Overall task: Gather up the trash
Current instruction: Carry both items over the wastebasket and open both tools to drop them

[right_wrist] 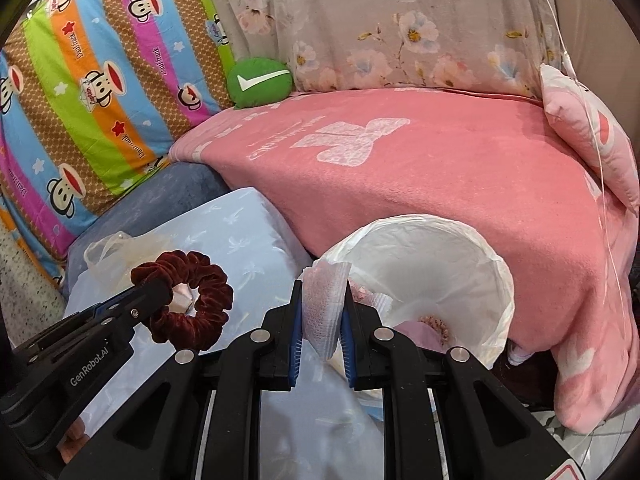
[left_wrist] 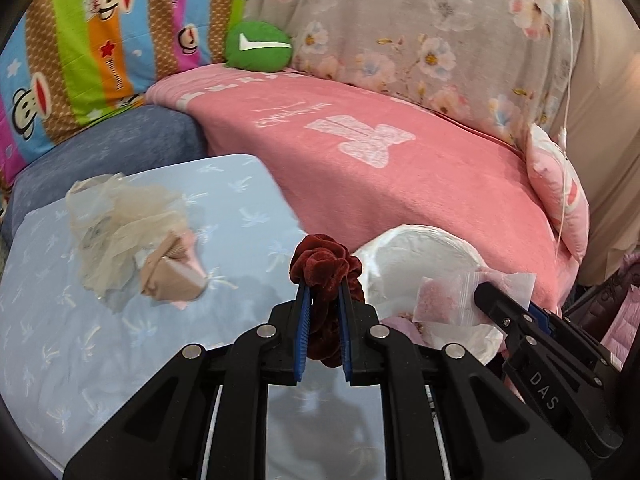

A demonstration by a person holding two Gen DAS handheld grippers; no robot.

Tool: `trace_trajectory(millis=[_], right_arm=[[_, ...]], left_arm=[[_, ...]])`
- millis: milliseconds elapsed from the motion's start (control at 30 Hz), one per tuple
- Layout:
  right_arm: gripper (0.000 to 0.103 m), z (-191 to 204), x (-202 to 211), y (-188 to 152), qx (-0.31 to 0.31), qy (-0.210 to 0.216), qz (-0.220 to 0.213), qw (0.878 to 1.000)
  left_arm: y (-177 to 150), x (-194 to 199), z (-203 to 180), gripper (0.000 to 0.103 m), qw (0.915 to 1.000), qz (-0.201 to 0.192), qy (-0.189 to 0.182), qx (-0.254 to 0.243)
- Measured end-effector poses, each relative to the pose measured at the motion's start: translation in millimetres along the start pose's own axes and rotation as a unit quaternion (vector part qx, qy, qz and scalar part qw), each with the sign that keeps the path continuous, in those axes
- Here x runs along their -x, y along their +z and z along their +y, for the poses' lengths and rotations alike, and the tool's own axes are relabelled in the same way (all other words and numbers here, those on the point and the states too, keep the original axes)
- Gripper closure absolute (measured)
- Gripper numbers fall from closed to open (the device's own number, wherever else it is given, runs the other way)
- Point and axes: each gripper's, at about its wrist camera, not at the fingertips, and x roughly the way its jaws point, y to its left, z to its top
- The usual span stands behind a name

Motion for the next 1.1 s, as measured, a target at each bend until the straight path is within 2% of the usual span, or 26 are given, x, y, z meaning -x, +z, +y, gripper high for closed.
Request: trace_trajectory(millis=[500,533,567,633,700,1100], right_arm=[[0.088,-59,-4,13,-0.041,-0.032,-0.009,0.999],[0.088,-61,-5,14,-0.042,-0.033,-0.009,0.999],[0.088,-62,-5,14,-0.042,-0.035,-0.01,0.998],[0.087,-67,-6,16,-0.045,-0.038,-0.011,0.998],[0.087,-69,-7,17,-0.046,-0.039,-0.011,0.998],[0.087,-64,-17,18,-0.038,-0.043,-0.008,0.998]], left_arm=[[14,-35,-65,0.085,0.9955,0.035,-0.069,-0.056],[15,-37,-68,0.076,0.9953,0.037,-0.071,-0.055],[15,-38,-69,0.061,0.9954,0.035,-0.071,-0.054],[16,-35,-72,0.043,0.9967,0.017,-0.058,-0.055],[17,-34,-73,0.042,0.9968,0.008,-0.052,-0.06],[22,-37,-52,0.042,0.9989,0.009,-0.032,-0.033]])
